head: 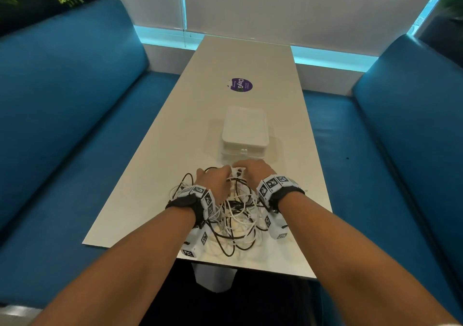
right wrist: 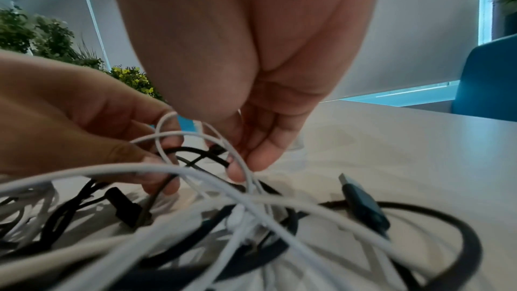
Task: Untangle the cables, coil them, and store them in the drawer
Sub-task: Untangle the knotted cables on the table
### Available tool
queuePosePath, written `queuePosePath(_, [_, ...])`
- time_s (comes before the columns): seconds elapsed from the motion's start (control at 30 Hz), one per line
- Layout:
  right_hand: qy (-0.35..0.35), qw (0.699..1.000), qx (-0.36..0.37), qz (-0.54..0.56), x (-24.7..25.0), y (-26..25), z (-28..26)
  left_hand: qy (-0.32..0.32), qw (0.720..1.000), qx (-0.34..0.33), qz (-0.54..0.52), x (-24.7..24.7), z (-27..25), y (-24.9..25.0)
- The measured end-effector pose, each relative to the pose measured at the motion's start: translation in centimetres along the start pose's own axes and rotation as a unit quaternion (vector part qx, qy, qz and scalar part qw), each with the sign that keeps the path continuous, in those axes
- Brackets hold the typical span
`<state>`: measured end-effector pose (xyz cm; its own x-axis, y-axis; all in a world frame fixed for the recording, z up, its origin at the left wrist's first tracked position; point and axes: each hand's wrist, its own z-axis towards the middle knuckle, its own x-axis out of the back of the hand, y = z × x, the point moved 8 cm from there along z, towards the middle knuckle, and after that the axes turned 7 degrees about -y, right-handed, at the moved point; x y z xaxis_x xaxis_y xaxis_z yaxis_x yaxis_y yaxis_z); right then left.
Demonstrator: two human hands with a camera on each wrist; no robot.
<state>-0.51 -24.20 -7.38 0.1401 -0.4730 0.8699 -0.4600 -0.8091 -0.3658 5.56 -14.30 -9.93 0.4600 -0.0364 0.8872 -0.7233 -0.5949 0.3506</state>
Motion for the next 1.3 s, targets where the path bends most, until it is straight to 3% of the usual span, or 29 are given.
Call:
queuePosePath(0.27, [-0.010,1.000,-0.013,-0.010,1.2,1.1,-0.7,-0.020,0.993,-0.004,-0.120,0.4,-0.2,0.5])
queuePosePath(0.47, [0.019,1.000,-0.012,-0.013,2.5,1.3,-1.8,0.076,0.958,-0.049,-0.271,3.7,-1.1,4.1])
queuePosePath(0.67, [0.089,0.995,-0.021,0.048,4.9,2.3,-3.5,0.060,0.986,-0.012,-0.153,1.1,-0.9,4.4])
queuePosePath(0.8, [0.092,0.993,-0.037,0.064,5.3,3.6,-4.9,0.083,0.994,-0.021,-0.063,1.5,-1.6,5.2])
queuePosePath(0.93, [0.113,0.988,-0.044,0.096,5.9,4.2,-5.9,0.049,0.999,-0.010,-0.021,1.7,-1.7,5.7])
queuePosePath(1.13, [0.172,0.962,-0.021,0.210,7.3,3.8,-6.5,0.066,0.994,-0.060,-0.056,3.0,-2.1,6.2])
queuePosePath(1.2, [0.176,0.947,0.000,0.270,7.2,3.0,-6.2,0.096,0.988,-0.082,-0.095,3.4,-2.5,6.8])
queuePosePath(1.3, [0.160,0.948,0.019,0.274,6.4,1.7,-6.0,0.116,0.977,-0.100,-0.148,3.6,-3.3,7.1])
